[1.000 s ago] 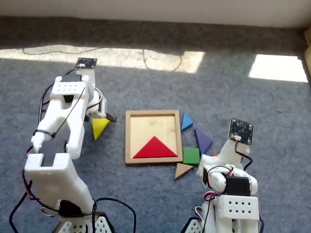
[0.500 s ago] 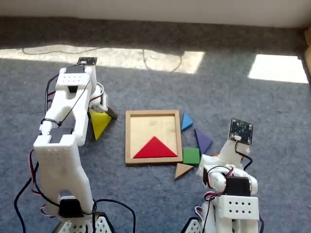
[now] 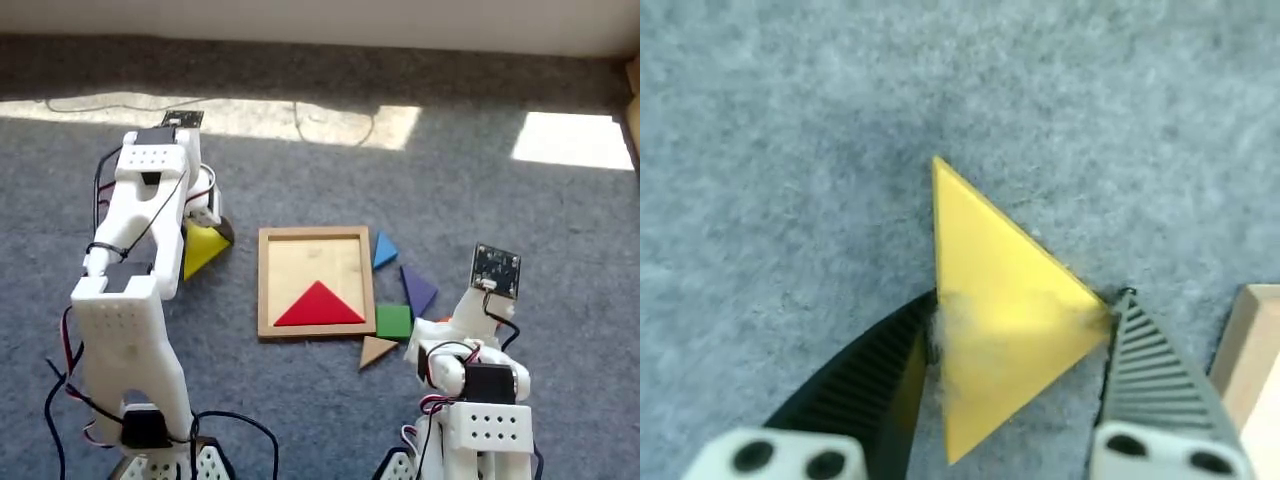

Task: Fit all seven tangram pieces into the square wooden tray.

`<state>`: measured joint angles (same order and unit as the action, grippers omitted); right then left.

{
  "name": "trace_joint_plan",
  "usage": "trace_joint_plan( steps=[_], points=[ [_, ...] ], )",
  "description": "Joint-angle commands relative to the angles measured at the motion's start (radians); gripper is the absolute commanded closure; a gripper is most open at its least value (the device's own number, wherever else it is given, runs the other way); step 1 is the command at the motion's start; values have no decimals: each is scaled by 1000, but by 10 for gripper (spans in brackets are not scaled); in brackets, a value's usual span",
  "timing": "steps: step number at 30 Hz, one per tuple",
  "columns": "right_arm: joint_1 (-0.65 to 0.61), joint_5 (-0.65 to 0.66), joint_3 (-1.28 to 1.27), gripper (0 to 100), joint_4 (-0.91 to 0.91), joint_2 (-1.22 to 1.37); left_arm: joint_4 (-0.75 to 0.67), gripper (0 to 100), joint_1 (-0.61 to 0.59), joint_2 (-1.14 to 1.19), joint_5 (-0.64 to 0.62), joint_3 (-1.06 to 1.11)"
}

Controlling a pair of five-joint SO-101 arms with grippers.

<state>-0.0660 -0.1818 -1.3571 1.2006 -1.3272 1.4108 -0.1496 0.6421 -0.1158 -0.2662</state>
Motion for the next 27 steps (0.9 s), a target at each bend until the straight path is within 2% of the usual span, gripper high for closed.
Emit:
trace_joint_plan(
  steps=[1, 13, 23, 27],
  points=[
    [5, -2, 7, 853, -21, -8, 54, 804, 13, -10, 9, -31],
    [5, 0, 7, 853, -21, -8, 101, 804, 16, -114, 11, -33],
    [5, 0, 7, 853, -21, -8, 127, 803, 79, -124, 9, -44],
    [5, 0, 7, 853, -21, -8, 126, 719, 25, -124, 6, -44]
  ],
)
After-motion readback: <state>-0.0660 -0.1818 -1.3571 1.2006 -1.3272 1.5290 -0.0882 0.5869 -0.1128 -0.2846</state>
